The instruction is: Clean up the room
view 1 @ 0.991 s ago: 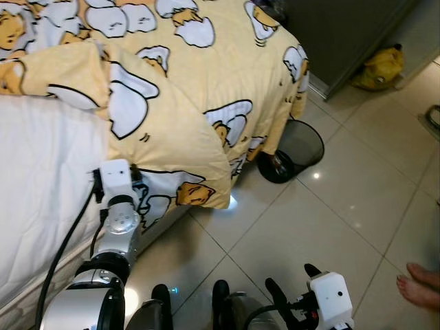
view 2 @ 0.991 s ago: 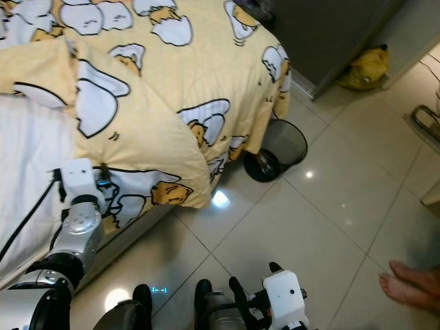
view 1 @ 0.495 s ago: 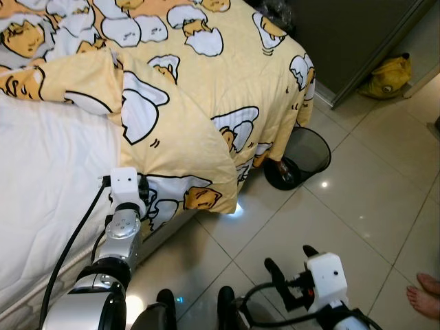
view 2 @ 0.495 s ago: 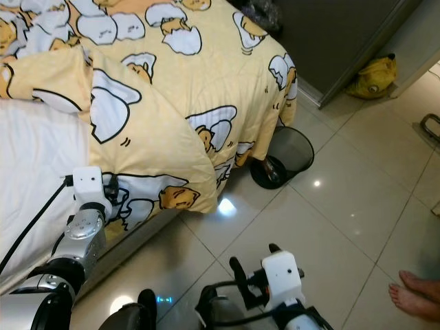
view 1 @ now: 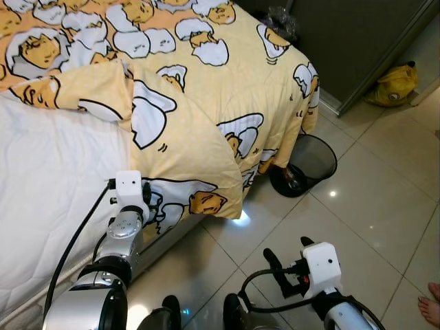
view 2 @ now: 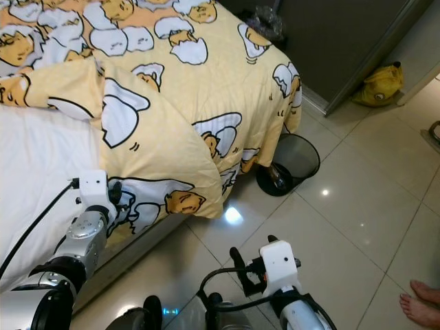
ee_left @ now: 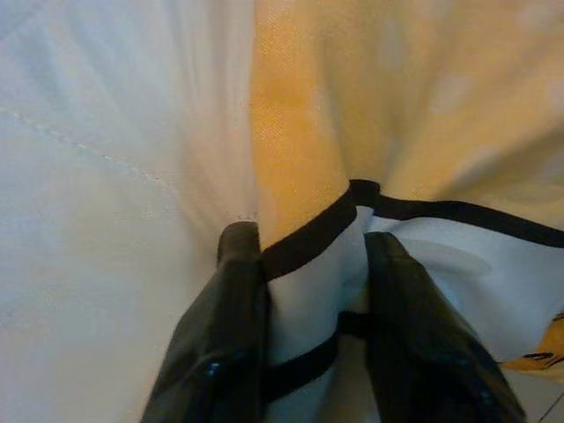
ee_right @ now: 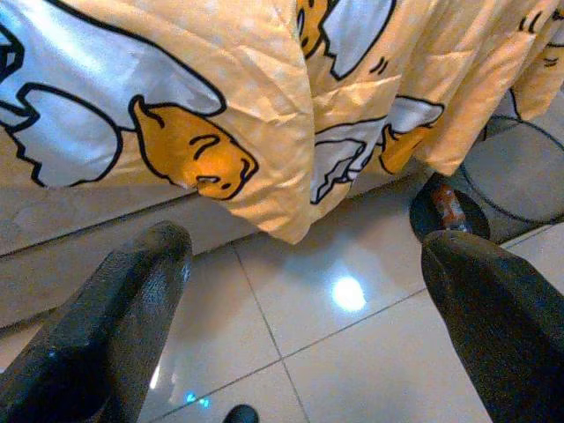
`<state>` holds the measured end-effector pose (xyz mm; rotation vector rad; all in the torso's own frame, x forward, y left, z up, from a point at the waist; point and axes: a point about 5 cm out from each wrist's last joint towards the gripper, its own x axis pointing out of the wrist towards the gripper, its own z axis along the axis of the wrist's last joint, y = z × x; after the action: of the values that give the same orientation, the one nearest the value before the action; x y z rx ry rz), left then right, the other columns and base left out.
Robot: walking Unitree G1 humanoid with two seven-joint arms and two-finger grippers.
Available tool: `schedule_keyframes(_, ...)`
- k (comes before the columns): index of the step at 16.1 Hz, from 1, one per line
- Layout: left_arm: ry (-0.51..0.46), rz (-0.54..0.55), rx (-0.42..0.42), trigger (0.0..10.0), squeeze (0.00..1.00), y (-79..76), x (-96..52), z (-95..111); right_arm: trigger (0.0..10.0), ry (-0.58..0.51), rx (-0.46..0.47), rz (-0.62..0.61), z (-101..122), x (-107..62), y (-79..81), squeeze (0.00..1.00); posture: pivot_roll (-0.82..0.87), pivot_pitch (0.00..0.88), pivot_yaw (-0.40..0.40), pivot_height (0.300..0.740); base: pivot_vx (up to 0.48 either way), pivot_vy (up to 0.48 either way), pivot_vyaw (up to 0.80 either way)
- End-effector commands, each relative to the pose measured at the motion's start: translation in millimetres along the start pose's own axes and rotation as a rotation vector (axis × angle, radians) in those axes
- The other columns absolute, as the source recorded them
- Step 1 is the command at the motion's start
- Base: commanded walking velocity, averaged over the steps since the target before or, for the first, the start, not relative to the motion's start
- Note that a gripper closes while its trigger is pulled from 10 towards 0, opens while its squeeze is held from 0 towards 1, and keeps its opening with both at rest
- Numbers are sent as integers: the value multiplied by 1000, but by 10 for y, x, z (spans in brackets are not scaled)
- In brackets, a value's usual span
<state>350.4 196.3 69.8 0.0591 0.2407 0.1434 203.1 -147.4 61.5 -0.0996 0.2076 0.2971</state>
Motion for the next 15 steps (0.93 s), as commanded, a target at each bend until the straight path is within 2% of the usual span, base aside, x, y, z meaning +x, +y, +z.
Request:
schedule_keyframes(1, 134, -81, 32, 0, 0, -173, -122, -347, 10000, 21, -2, -33, -60, -46, -84, 0, -144, 240, -132, 740, 0, 0, 0)
schedule_keyframes(3, 116, -84, 38, 0, 0, -181, -118, -326, 10000, 16, -4, -37, -52, -26, -88, 0, -138, 236, -126, 740, 0, 0, 0)
schedule_keyframes(6, 76, -158, 11, 0, 0, -293, -124, -284, 10000, 10, -4, -30, -65, 23, -76, 0, -126, 231, -119, 740, 0, 0, 0)
schedule_keyframes(10, 69, -198, 65, 0, 0, -378, -108, -235, 10000, 8, -11, -4, -62, 114, -64, 0, -101, 211, -119, 740, 0, 0, 0)
schedule_keyframes(11, 80, -201, 108, 10000, 0, -391, -107, -243, 10000, 6, -13, -3, -61, 150, -71, 0, -99, 201, -116, 740, 0, 0, 0)
schedule_keyframes(12, 79, -181, 155, 10000, 0, -379, -106, -247, 10000, 2, -14, -2, -54, 178, -71, 0, -95, 193, -111, 740, 0, 0, 0)
schedule_keyframes(15, 56, -186, 178, 10000, 0, -405, -112, -234, 10000, -10, -16, 8, -41, 246, -57, 0, -81, 170, -101, 740, 0, 0, 0)
